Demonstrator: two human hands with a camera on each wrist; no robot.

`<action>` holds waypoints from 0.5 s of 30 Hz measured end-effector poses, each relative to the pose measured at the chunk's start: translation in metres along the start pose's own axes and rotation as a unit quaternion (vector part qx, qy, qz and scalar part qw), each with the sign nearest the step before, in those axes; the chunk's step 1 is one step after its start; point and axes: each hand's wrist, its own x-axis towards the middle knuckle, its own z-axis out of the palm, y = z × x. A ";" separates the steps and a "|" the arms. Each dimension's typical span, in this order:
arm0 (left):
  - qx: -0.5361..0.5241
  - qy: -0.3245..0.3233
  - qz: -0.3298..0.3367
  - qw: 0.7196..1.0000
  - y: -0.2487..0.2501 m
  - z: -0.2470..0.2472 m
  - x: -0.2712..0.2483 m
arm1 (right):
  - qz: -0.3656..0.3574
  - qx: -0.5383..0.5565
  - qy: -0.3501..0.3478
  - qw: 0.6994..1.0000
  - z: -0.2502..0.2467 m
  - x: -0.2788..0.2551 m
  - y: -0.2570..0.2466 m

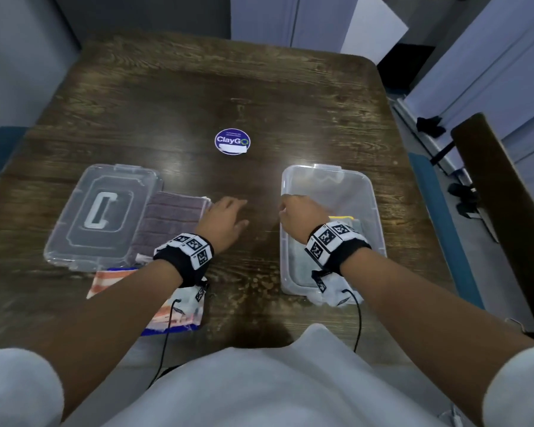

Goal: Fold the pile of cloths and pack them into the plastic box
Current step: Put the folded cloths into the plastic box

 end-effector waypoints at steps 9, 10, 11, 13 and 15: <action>0.006 -0.012 -0.141 0.990 -0.104 -0.006 -0.031 | -0.043 0.071 -0.030 0.996 0.051 0.007 -0.086; 0.012 -0.015 -0.153 0.988 -0.113 -0.004 -0.033 | -0.042 0.074 -0.045 0.995 0.060 0.009 -0.091; 0.016 -0.018 -0.165 0.986 -0.123 -0.003 -0.035 | -0.036 0.080 -0.059 0.994 0.069 0.012 -0.095; 0.017 -0.020 -0.190 0.981 -0.140 0.000 -0.037 | -0.019 0.096 -0.084 0.992 0.087 0.018 -0.102; 0.007 -0.016 -0.205 0.979 -0.155 0.003 -0.038 | -0.001 0.118 -0.106 0.987 0.105 0.025 -0.107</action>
